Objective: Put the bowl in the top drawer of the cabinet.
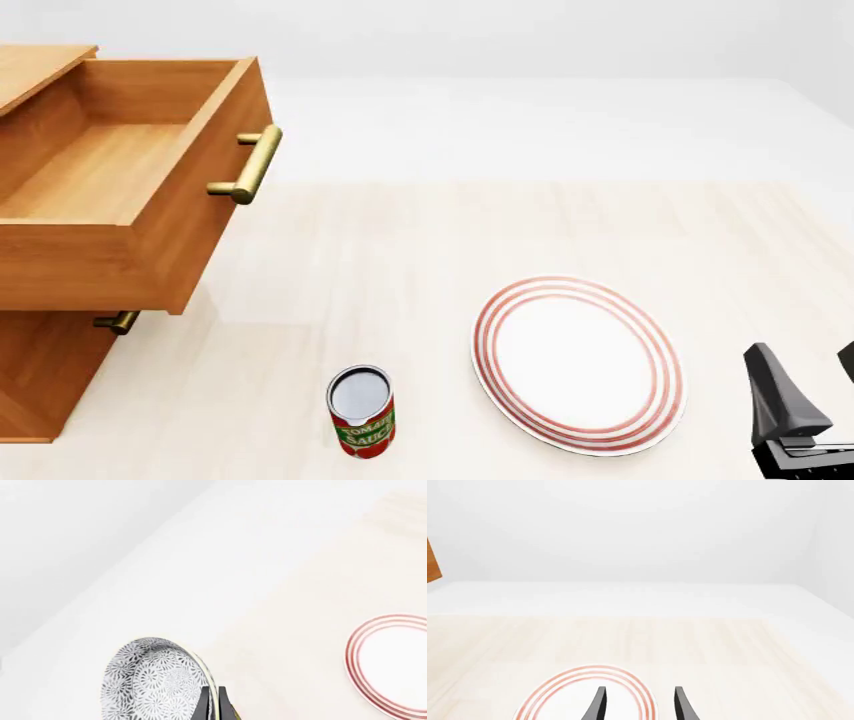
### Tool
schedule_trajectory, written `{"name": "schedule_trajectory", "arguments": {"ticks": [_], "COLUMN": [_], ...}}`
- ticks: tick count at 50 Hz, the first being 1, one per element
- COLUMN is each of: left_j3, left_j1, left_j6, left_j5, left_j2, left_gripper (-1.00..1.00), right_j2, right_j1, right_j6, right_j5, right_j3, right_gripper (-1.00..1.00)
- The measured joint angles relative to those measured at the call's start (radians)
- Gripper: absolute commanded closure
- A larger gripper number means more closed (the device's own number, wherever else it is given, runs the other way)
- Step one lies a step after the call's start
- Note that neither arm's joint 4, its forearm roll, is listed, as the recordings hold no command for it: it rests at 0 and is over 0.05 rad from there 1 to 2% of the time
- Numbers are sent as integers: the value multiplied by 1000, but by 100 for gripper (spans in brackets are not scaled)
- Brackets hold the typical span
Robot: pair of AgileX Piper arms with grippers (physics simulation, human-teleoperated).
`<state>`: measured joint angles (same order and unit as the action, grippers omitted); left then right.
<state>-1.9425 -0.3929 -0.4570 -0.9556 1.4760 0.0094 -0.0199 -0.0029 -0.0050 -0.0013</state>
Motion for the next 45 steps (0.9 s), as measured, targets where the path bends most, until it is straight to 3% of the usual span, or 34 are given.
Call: {"name": "schedule_trajectory", "arguments": {"ticks": [20,45], "left_j3": [234,485], "left_j1": [151,227], "left_j6": [36,95], "left_j5": [58,166], "left_j2": [-142,-232], "left_gripper": [100,100], "right_j2": [0,1], "right_j1": [0,-4], "right_j6": [0,0], "right_j5": [0,-1], "right_j3": [0,0], "right_gripper": [-100,-100]}}
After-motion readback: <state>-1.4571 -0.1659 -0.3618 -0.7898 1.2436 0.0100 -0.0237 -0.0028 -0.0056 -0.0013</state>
